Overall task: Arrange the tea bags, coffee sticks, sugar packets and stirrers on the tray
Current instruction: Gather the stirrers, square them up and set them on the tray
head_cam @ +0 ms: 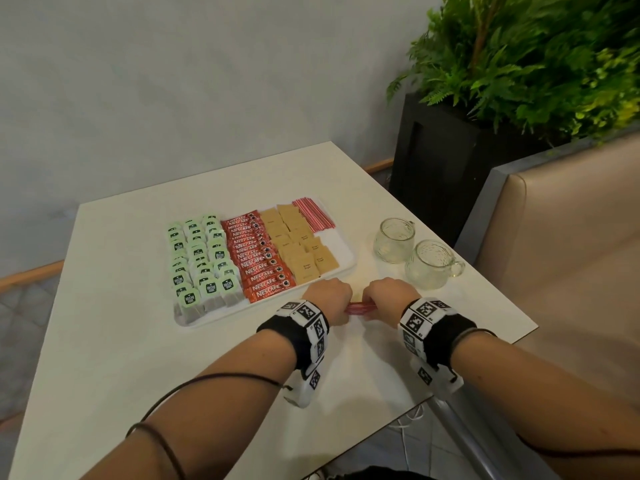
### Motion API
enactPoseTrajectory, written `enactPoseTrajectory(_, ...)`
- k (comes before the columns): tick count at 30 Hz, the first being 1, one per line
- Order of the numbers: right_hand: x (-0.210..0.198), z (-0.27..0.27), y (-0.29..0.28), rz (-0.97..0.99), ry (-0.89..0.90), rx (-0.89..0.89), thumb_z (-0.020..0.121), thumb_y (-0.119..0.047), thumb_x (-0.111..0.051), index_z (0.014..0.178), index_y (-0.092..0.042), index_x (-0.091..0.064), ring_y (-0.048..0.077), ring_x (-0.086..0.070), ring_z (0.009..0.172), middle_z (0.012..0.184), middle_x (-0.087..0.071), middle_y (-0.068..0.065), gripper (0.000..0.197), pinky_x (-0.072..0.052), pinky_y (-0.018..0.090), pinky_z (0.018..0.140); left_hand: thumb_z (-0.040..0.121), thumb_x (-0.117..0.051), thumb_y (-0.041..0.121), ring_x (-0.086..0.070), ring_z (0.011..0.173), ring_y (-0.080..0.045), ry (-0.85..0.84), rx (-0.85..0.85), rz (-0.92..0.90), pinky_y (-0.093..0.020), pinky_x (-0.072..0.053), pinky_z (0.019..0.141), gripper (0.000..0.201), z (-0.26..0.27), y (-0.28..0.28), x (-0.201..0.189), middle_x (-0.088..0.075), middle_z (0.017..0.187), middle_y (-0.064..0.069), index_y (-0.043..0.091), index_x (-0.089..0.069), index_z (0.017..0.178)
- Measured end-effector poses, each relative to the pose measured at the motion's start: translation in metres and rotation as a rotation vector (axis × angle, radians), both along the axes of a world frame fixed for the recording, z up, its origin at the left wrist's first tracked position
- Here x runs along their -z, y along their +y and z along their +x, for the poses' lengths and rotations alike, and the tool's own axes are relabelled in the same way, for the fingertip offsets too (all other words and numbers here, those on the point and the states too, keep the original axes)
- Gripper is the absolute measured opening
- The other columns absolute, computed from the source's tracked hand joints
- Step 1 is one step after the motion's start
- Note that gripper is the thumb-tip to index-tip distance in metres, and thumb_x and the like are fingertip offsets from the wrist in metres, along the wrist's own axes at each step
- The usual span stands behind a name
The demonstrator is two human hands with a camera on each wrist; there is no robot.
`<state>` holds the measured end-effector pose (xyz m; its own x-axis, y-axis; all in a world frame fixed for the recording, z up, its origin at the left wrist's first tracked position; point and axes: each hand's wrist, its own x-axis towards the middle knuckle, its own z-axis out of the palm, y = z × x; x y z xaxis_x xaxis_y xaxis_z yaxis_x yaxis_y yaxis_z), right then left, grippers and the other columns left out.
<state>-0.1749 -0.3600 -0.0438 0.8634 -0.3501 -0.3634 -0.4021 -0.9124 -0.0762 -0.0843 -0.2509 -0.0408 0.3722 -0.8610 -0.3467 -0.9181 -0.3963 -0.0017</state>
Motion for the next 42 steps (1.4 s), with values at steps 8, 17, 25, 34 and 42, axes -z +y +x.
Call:
enactPoseTrajectory(8,0.006,-0.003,0.001,0.063,0.01,0.045,0.089,-0.037,-0.059,0.1,-0.014,-0.067,0.024,-0.064,0.09,0.098,-0.066,0.004,0.027,-0.051,0.032,0.077,0.092,-0.057,0.018,-0.058,0.107,-0.031,0.034,-0.023,0.016,-0.035,-0.045,0.079,0.033,-0.009,-0.003,0.018,-0.054,0.12,-0.015,0.005,-0.051,0.122)
enactPoseTrajectory(17,0.013,-0.009,-0.002,0.133,-0.008,0.015,0.093,-0.033,-0.057,0.108,-0.012,-0.06,0.024,-0.059,0.1,0.109,-0.061,0.007,0.027,-0.046,0.033,0.084,0.099,-0.043,0.015,-0.058,0.109,-0.033,0.033,-0.043,0.015,-0.039,-0.046,0.084,0.029,-0.013,-0.002,0.02,-0.052,0.124,-0.017,0.003,-0.045,0.126)
enactPoseTrajectory(25,-0.032,-0.009,-0.013,0.1,-0.05,-0.129,0.094,-0.036,-0.054,0.106,-0.023,-0.056,0.017,-0.055,0.084,0.092,-0.063,-0.002,0.018,-0.04,0.029,0.075,0.102,-0.041,0.021,-0.062,0.098,-0.029,0.413,-0.144,-0.061,-0.031,-0.046,0.078,0.027,-0.005,0.011,-0.01,-0.063,0.106,-0.012,0.005,-0.053,0.12)
enactPoseTrajectory(34,-0.073,-0.018,-0.028,-0.179,-0.659,-0.118,0.072,-0.066,-0.066,0.154,-0.03,-0.008,0.014,-0.018,0.146,0.156,-0.025,-0.003,0.107,0.0,0.039,0.119,0.103,-0.05,0.023,-0.042,0.05,-0.009,1.382,-0.665,-0.728,-0.023,-0.046,0.055,0.021,-0.013,0.016,-0.04,-0.044,0.059,0.005,0.003,-0.057,0.107)
enactPoseTrajectory(42,-0.076,-0.033,0.003,0.154,-0.762,-0.278,0.061,-0.076,-0.068,0.153,-0.029,-0.001,-0.004,0.003,0.144,0.156,-0.012,-0.016,0.123,0.007,0.023,0.118,0.101,-0.053,0.028,-0.036,0.04,-0.005,1.695,-0.901,-0.963,-0.017,-0.036,0.039,0.02,-0.008,0.005,-0.083,-0.04,0.051,0.007,0.009,-0.055,0.093)
